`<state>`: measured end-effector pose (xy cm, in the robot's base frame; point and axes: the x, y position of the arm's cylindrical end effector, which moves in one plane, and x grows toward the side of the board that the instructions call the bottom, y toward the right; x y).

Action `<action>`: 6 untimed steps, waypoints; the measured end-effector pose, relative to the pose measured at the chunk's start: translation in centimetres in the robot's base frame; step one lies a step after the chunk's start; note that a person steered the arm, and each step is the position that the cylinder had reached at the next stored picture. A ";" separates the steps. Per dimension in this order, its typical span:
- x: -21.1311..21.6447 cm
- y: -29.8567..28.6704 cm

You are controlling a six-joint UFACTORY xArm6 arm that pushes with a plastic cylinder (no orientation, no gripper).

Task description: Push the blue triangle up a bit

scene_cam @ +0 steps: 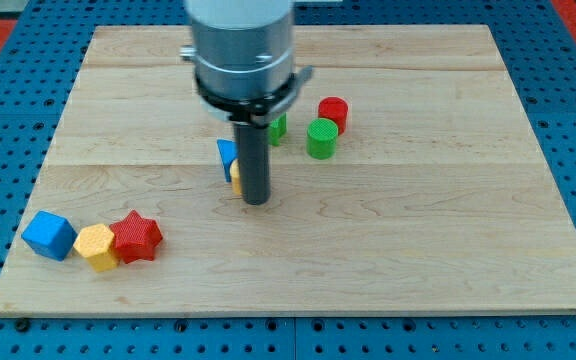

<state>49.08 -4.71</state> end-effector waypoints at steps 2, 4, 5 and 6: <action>-3.1 7.3; -4.5 -6.6; -3.9 -3.7; -3.9 3.7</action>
